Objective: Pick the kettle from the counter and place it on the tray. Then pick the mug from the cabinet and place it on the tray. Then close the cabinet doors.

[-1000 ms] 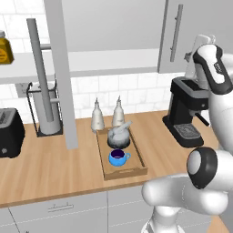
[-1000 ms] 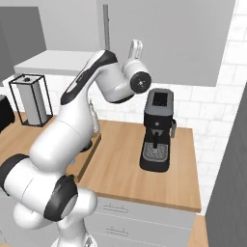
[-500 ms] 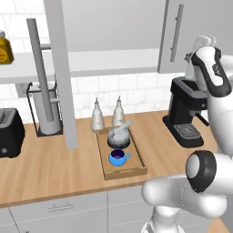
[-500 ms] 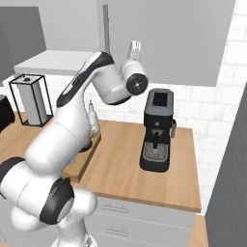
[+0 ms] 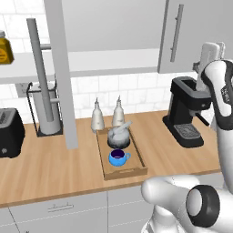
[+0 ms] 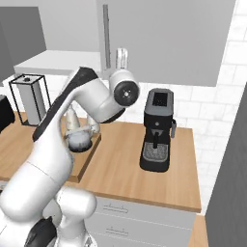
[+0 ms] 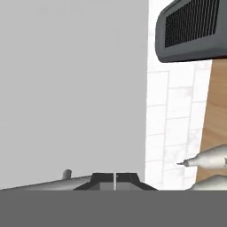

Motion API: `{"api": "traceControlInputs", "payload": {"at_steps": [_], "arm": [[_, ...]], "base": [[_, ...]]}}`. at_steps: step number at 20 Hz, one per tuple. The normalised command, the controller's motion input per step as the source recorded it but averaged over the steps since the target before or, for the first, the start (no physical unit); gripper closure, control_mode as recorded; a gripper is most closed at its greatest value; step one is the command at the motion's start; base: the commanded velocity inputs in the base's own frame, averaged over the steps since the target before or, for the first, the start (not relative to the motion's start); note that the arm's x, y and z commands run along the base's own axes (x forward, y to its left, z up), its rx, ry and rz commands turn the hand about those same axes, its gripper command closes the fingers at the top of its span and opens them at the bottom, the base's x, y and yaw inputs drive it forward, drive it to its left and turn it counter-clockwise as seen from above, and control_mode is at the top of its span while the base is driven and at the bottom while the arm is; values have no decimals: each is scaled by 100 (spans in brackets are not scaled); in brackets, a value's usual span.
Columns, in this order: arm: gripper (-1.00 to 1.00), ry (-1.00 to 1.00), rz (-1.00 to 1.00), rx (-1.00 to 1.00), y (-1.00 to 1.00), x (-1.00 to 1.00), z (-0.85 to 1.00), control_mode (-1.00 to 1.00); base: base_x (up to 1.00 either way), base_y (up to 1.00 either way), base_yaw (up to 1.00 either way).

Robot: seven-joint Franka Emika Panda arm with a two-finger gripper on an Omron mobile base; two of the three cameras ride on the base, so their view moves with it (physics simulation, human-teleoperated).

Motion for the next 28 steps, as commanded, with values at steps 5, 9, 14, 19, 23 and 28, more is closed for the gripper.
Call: {"api": "traceControlInputs", "payload": {"at_steps": [5,9,14,19,23,28], "arm": [[100,-1,1,-16,100,-100,-1,-100],[100,0,3,1,4,-25,-2,-100],[100,0,0,-2,47,-53,-4,-100],[100,0,0,-12,100,-96,0,-100],[100,0,4,-16,100,-100,0,-100],[100,0,1,-13,100,-100,0,-100]], "base": [[0,0,0],[0,0,0],[0,0,0],[0,0,0],[0,0,0],[0,0,0]]}}
